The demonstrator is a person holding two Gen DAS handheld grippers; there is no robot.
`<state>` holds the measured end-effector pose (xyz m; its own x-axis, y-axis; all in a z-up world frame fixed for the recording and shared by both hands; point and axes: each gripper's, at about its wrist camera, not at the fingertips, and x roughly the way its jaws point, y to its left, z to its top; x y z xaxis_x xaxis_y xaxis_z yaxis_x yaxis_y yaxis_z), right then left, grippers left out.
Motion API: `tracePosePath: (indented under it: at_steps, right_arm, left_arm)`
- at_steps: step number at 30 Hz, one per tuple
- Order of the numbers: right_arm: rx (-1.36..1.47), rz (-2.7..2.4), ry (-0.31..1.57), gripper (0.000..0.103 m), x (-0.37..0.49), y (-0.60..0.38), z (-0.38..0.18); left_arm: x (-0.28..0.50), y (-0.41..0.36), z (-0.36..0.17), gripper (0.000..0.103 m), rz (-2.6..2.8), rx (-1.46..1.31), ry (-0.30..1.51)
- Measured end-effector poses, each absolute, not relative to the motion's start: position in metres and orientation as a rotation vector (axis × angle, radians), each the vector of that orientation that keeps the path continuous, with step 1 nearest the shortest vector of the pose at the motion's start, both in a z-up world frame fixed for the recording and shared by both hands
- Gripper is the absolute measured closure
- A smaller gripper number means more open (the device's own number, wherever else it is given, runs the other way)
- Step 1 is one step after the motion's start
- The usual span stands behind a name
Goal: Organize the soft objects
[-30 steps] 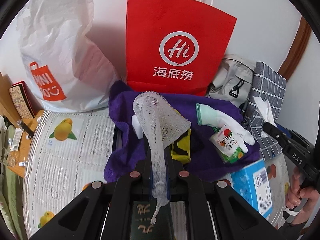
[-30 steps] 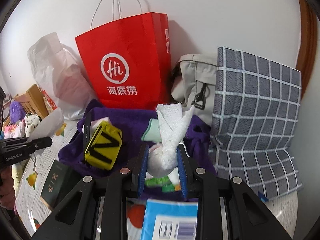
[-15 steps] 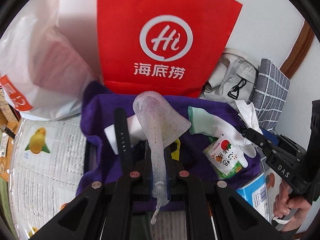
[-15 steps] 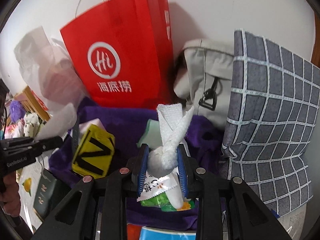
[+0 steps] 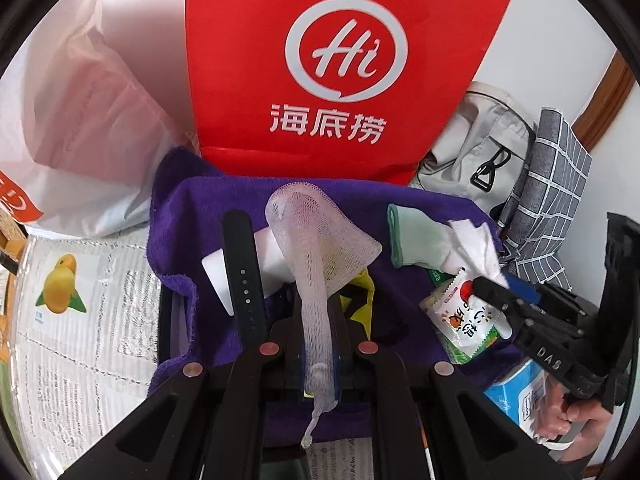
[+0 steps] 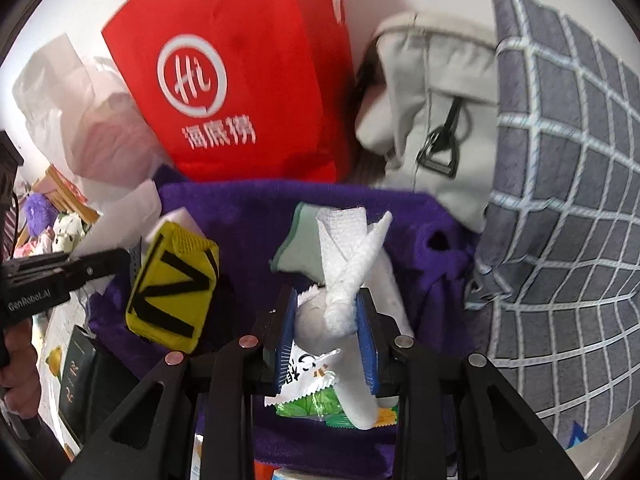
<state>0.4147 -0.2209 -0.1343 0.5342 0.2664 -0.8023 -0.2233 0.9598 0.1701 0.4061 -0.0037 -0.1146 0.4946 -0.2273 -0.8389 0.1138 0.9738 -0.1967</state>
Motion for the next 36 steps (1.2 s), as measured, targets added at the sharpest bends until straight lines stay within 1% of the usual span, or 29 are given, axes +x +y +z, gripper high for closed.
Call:
tracePosePath:
  at_steps: [2, 3, 4, 5, 6, 7, 8, 9, 10, 11, 13, 15, 26, 33, 35, 36]
  right_arm:
    - [0.045, 0.307, 0.976, 0.069, 0.415, -0.217, -0.137]
    - [0.04, 0.314, 0.977, 0.063, 0.415, -0.216, -0.137]
    - [0.034, 0.318, 0.974, 0.052, 0.414, -0.214, -0.137]
    - [0.024, 0.319, 0.964, 0.045, 0.413, -0.212, -0.135]
    - [0.016, 0.317, 0.955, 0.034, 0.412, -0.211, -0.134]
    - [0.005, 0.314, 0.942, 0.025, 0.41, -0.21, -0.132]
    - [-0.001, 0.313, 0.932, 0.023, 0.409, -0.209, -0.13]
    - [-0.003, 0.312, 0.924, 0.023, 0.407, -0.209, -0.128]
    - [-0.001, 0.312, 0.918, 0.022, 0.406, -0.209, -0.126]
    - [0.003, 0.311, 0.915, 0.022, 0.406, -0.21, -0.125]
    - [0.014, 0.306, 0.909, 0.021, 0.406, -0.213, -0.122]
    - [0.028, 0.293, 0.901, 0.021, 0.406, -0.218, -0.118]
    - [0.065, 0.244, 0.854, 0.021, 0.396, -0.231, -0.091]
    - [0.075, 0.216, 0.832, 0.021, 0.35, -0.224, -0.07]
    - [0.048, 0.191, 0.818, 0.018, 0.331, -0.222, -0.063]
    - [0.042, 0.186, 0.81, 0.014, 0.32, -0.222, -0.059]
  left_arm:
    - [0.407, -0.004, -0.117, 0.092, -0.217, -0.124, 1.036]
    - [0.408, -0.004, -0.118, 0.089, -0.226, -0.129, 1.039]
    - [0.408, -0.004, -0.118, 0.082, -0.236, -0.136, 1.042]
    - [0.409, -0.004, -0.118, 0.078, -0.249, -0.142, 1.042]
    - [0.409, -0.005, -0.118, 0.077, -0.262, -0.149, 1.039]
    - [0.409, -0.005, -0.117, 0.072, -0.272, -0.161, 1.033]
    - [0.409, -0.005, -0.117, 0.064, -0.274, -0.169, 1.027]
    - [0.409, -0.005, -0.116, 0.058, -0.275, -0.173, 1.018]
    - [0.409, -0.005, -0.115, 0.046, -0.275, -0.171, 1.013]
    - [0.408, -0.006, -0.114, 0.041, -0.272, -0.167, 1.006]
    - [0.409, -0.005, -0.112, 0.04, -0.26, -0.166, 0.995]
    - [0.409, -0.005, -0.112, 0.035, -0.264, -0.17, 0.998]
    - [0.399, -0.006, -0.101, 0.034, -0.227, -0.14, 1.01]
    - [0.35, -0.005, -0.086, 0.034, -0.199, -0.126, 1.01]
    - [0.329, -0.005, -0.078, 0.034, -0.189, -0.117, 1.0]
    - [0.318, -0.004, -0.074, 0.034, -0.185, -0.114, 0.994]
